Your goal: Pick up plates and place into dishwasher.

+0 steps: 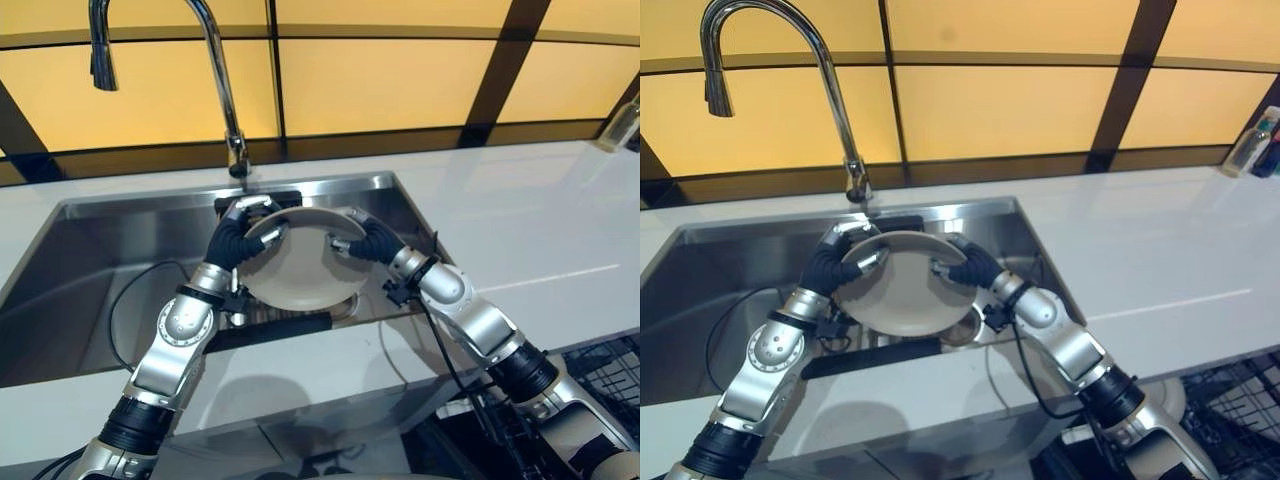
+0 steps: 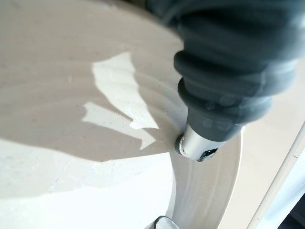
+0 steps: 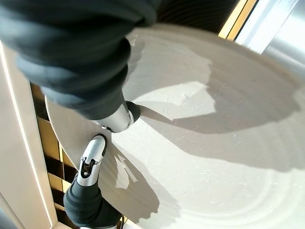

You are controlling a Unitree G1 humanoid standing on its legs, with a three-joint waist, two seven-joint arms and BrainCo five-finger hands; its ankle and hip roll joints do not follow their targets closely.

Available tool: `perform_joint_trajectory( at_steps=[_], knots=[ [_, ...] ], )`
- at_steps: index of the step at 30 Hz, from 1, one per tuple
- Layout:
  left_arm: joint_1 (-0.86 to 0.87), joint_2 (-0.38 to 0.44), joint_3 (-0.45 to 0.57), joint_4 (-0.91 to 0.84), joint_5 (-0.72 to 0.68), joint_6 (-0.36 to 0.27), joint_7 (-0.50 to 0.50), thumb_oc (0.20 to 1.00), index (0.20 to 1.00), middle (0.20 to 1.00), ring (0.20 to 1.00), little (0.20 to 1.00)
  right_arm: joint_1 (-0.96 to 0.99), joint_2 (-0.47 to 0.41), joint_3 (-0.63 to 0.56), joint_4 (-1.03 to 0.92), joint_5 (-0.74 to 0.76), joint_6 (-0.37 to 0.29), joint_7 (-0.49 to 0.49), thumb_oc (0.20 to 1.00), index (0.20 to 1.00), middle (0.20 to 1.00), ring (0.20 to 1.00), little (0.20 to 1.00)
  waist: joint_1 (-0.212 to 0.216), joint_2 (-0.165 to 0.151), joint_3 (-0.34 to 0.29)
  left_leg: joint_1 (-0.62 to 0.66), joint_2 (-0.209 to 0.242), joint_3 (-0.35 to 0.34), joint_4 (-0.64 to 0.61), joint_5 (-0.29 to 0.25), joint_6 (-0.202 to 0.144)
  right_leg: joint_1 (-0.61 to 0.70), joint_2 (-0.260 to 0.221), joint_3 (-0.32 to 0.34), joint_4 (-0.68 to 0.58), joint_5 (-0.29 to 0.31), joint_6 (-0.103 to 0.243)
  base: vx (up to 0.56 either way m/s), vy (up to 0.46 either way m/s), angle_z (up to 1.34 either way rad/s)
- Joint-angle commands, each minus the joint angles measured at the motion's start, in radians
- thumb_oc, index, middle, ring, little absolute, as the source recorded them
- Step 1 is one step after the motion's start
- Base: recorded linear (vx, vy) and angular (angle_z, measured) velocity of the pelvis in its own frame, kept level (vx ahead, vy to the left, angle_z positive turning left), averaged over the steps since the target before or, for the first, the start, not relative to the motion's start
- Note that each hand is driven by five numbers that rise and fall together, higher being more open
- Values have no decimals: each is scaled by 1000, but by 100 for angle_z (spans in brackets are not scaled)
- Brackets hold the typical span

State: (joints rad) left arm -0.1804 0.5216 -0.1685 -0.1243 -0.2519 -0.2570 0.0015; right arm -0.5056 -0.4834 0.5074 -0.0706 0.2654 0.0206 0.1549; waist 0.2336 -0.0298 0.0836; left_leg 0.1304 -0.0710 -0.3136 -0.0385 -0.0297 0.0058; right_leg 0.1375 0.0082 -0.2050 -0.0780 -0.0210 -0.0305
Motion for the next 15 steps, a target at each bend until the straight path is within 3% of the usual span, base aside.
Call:
perform_joint_trajectory(
  at_steps=[1,5,6,7,8,15],
  knots=[
    [-79,-31,13,1,-6,-52,17,200,200,200,200,200,-27,37,35,-65,-5,-38,20,200,200,200,200,200,-4,-22,-50,-75,-57,27,-35,38,2,-21,-2,15,62,-50,81,-15,3,-5],
    [-74,-43,15,12,-12,-43,23,200,200,200,200,200,-28,35,14,-71,-15,-40,-19,200,200,200,200,200,-12,-20,-48,-73,-58,29,-34,34,5,-25,-2,27,67,-50,82,-21,20,-5],
    [-72,-46,19,15,-15,-41,26,398,398,398,398,398,-27,33,8,-73,-18,-40,-29,200,200,200,200,200,-15,-20,-48,-73,-57,31,-33,34,6,-26,-2,32,68,-50,83,-24,34,-6],
    [-70,-48,22,20,-20,-39,32,947,947,947,947,947,-26,32,0,-75,-21,-39,-35,200,200,200,200,200,-18,-19,-48,-72,-57,34,-34,33,7,-27,-3,37,69,-49,84,-23,36,-11],
    [-68,-51,26,26,-32,-37,38,1000,1000,1000,1000,1000,-21,26,-13,-80,-29,-37,-40,200,200,200,200,200,-24,-17,-48,-71,-57,37,-34,32,8,-29,-3,44,69,-47,85,-23,36,-17],
    [-49,-68,46,21,-39,-34,43,1000,1000,1000,1000,1000,29,-23,-109,-119,-51,-54,-86,200,200,200,200,200,-58,-15,-50,-76,-61,50,-20,17,20,-58,-3,97,98,-44,95,-24,36,-23]
  ],
)
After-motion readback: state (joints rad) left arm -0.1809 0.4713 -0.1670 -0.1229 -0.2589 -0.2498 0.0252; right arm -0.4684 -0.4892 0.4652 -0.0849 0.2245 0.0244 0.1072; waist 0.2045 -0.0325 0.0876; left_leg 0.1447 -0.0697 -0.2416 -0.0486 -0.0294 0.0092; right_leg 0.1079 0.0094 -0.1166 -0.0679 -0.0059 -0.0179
